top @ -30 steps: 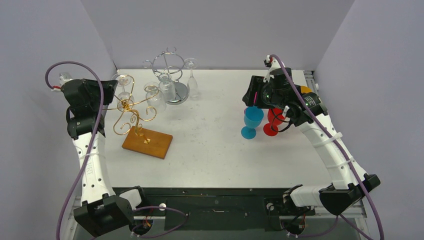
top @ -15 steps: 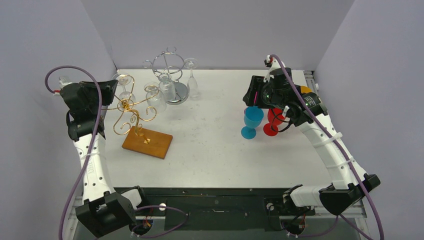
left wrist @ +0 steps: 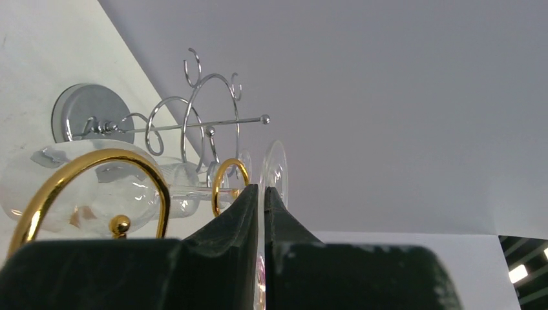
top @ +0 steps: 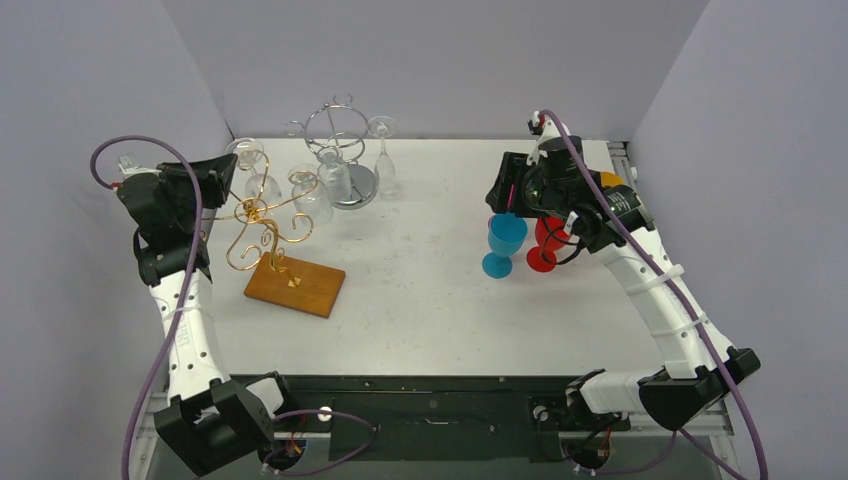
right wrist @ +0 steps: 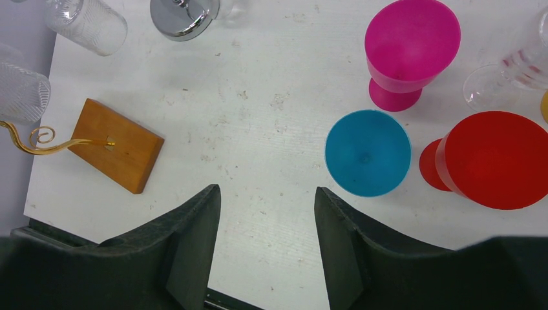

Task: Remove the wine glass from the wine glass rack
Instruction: Pick up the wine glass from the wine rack.

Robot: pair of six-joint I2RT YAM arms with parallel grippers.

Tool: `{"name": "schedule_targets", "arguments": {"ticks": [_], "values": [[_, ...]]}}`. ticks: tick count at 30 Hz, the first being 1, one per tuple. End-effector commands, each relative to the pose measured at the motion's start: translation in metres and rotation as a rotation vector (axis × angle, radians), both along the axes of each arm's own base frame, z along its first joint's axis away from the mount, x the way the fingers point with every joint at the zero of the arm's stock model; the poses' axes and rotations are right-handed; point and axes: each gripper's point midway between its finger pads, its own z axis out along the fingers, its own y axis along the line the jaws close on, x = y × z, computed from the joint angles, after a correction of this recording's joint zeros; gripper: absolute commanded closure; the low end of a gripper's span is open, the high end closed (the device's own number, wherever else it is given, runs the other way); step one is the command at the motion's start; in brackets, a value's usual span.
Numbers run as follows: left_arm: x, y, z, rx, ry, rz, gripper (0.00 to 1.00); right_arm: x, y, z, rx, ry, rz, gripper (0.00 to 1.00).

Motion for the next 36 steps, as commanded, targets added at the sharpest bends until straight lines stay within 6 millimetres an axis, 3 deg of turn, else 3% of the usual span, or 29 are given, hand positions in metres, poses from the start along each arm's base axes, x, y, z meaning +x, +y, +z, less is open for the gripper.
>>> {"name": "schedule_targets", "arguments": {"ticks": [1, 20, 36], "values": [[-0.005, -0.006, 0.049, 0.027, -0.176, -0.036, 1.00, 0.004, -0.005, 0.008, 0.005, -0.037, -0.026, 0.49], [0.004, -0.017, 0.042, -0.018, -0.173, -0.133, 1.00, 0.005, -0.004, 0.008, 0.008, -0.033, -0.023, 0.49], [-0.013, -0.029, 0.046, 0.025, -0.149, -0.162, 1.00, 0.003, -0.003, 0.007, 0.006, -0.030, -0.021, 0.49]]}}
